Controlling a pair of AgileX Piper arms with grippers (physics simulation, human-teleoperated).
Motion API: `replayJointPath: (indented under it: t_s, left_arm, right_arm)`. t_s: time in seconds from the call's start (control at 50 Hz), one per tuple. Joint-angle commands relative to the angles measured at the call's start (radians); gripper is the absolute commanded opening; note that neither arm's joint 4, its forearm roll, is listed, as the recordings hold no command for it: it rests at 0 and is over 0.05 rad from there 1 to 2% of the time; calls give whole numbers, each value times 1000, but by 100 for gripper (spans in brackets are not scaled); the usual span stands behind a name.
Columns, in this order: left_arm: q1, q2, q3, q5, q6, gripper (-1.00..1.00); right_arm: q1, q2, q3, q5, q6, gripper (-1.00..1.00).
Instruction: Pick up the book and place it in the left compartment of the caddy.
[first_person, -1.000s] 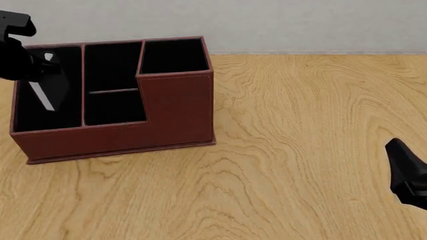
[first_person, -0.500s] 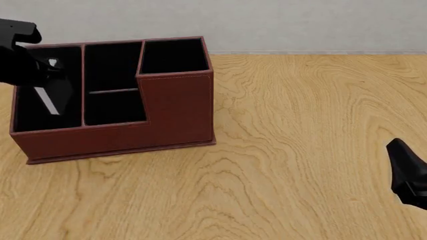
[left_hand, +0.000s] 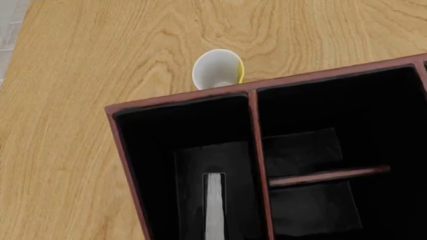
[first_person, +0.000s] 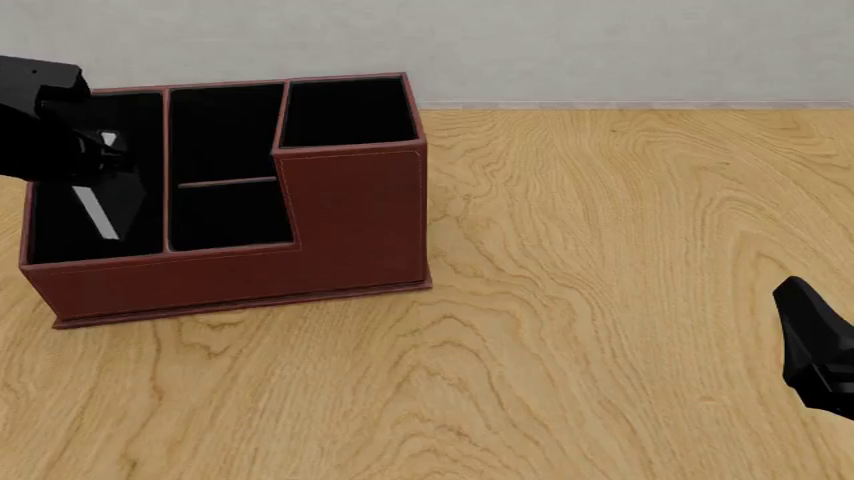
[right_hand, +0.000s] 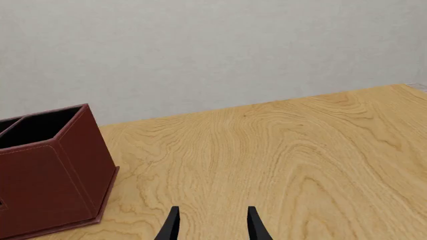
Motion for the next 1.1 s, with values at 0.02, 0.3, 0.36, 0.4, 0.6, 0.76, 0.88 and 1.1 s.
replayJointPath:
  t_s: [0.02,0.3,0.36,0.4,0.6,0.76,0.88,1.1]
  left_arm:
    - [18,38,-17,-21,26,-100]
    - [20,69,-16,-43,12,-100]
    - [14,69,-16,-42,1,-100]
    - [13,70,-12,-48,-3,-100]
    - [23,84,-2,-69,-10,-100]
    - [28,89,14,-98,-10,-100]
    - [33,93,27,-118,-8,-100]
    - [32,100,44,-145,-15,-100]
  right_arm:
    - [-1,0,0,0,3,100]
    - [-2,0,0,0,10,100]
    - [-3,-3,0,2,11,100]
    - [-4,-5,0,2,11,100]
    - [-5,-11,0,7,13,100]
    - [-7,-18,0,12,12,100]
    - [-8,-20,0,12,12,100]
    - [-10,-19,0,11,12,100]
